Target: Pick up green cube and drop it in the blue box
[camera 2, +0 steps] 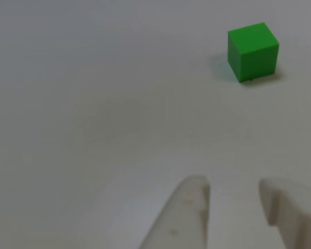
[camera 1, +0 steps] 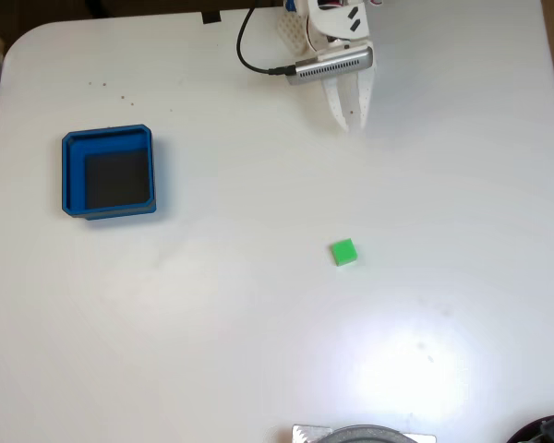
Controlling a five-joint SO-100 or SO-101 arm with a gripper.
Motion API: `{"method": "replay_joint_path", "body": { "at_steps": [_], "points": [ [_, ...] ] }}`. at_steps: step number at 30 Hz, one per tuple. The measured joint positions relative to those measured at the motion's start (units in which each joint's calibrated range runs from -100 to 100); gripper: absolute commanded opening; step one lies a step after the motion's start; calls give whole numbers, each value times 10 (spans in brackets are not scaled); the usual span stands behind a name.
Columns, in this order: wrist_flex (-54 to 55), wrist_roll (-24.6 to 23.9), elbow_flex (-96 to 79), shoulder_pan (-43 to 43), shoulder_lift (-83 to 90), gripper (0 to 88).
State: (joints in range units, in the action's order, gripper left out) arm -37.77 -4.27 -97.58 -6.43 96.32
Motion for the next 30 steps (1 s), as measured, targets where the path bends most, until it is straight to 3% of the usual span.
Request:
{"method": "replay_joint_path", "body": {
  "at_steps": [30],
  "points": [
    [0,0,394,0,-486,24]
  ]
}}
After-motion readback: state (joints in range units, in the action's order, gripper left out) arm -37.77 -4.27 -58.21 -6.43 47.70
